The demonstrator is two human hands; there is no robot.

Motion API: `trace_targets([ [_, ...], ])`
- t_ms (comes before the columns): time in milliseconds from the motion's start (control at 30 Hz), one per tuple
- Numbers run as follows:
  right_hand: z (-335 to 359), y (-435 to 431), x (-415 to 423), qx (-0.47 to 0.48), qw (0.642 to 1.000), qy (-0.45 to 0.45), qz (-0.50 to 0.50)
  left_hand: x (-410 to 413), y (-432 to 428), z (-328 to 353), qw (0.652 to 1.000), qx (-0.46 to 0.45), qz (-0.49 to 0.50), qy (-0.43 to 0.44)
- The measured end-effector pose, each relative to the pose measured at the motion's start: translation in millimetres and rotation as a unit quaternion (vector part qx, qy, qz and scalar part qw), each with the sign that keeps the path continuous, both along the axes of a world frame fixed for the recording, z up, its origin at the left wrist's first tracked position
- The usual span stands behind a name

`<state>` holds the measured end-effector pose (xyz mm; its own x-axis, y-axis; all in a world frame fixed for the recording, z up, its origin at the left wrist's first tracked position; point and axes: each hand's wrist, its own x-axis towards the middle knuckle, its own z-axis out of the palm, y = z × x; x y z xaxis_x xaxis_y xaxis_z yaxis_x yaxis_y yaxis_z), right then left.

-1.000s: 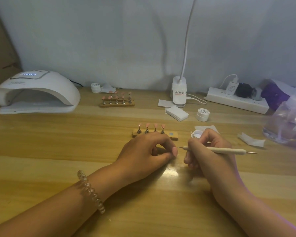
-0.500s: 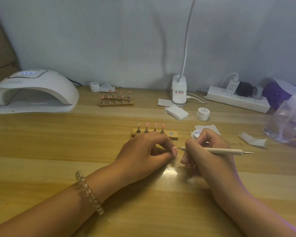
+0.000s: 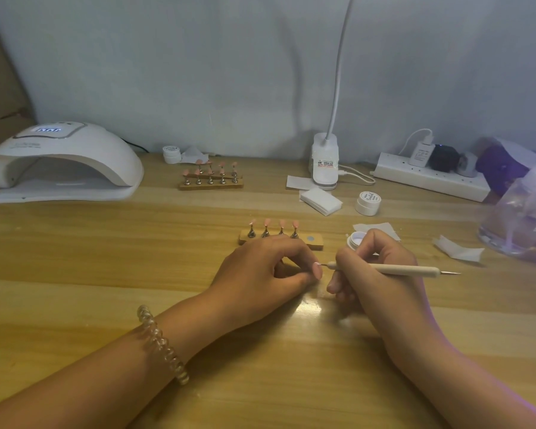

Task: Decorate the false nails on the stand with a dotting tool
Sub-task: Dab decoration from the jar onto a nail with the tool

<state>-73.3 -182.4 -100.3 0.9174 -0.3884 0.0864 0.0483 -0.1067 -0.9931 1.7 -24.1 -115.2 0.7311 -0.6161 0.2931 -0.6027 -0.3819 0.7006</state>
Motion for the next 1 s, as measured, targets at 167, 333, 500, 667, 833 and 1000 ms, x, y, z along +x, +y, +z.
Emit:
trace_targets([
  [167, -1, 0, 0, 0.000, 1.000, -0.001, -0.004, 0, 0, 1, 1.000, 0.002, -0.003, 0.001],
  [333, -2, -1, 0, -0.001, 1.000, -0.007, -0.008, -1, 0, 0, 1.000, 0.001, 0.000, -0.002],
  [500, -3, 0, 0, 0.007, 1.000, -0.018, -0.014, -1, 0, 1, 1.000, -0.002, -0.001, 0.004],
  [667, 1, -4, -1, 0.013, 0.989, -0.127, -0.078, -1, 1, 1, 1.000, 0.003, -0.003, 0.009],
  [833, 6, -27, 3, -0.070, 0.974, -0.154, -0.150, -1, 1, 0, 1.000, 0.002, -0.001, 0.006],
  [1000, -4, -44, 12, -0.188, 0.963, -0.086, -0.175, -1, 1, 1, 1.000, 0.001, -0.005, 0.009],
])
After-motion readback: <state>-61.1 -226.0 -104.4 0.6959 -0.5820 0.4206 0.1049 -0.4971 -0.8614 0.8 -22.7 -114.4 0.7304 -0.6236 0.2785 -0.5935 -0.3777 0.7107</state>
